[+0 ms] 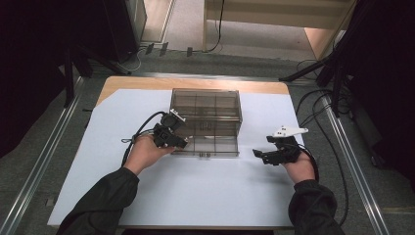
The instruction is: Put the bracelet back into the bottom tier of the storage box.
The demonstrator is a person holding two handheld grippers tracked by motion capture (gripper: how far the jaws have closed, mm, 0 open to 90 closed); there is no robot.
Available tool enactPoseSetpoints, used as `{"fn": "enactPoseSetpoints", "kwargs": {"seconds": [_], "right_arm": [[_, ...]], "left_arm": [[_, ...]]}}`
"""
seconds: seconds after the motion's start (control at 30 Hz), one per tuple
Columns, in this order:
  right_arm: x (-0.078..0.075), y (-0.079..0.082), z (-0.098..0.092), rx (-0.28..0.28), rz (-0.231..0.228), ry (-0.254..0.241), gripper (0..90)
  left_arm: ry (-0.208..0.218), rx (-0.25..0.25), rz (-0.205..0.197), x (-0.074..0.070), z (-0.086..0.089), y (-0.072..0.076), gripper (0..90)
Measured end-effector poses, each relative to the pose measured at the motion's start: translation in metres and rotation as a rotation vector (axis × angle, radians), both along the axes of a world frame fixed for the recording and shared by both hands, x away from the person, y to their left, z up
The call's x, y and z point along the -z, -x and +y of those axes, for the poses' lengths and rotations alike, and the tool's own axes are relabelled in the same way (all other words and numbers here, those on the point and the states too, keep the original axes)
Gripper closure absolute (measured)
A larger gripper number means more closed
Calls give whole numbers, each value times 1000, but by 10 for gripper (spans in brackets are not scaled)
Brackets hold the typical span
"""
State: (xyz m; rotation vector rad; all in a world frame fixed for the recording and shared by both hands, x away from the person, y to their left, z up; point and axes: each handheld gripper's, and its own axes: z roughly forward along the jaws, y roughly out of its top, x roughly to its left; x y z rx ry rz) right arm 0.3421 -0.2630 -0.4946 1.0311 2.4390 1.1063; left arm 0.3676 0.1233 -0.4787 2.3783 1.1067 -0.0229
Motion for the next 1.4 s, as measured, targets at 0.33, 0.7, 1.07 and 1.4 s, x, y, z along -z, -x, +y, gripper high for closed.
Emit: {"fn": "enactPoseSetpoints", "kwargs": {"seconds": [0.33, 0.7, 1.07, 1.4], "right_arm": [[0, 0, 0, 0, 0, 0, 209], [0, 0, 0, 1, -1, 1, 209], [0, 0, 0, 1, -2, 1, 209], [0, 0, 0, 0, 0, 2, 209]], "left_arm": [[-18, 7, 8, 3, -5, 0, 804], [-56, -9, 42, 14, -4, -6, 800], [-54, -14, 52, 16, -3, -8, 773], [-47, -28, 51, 15, -1, -8, 709]]}}
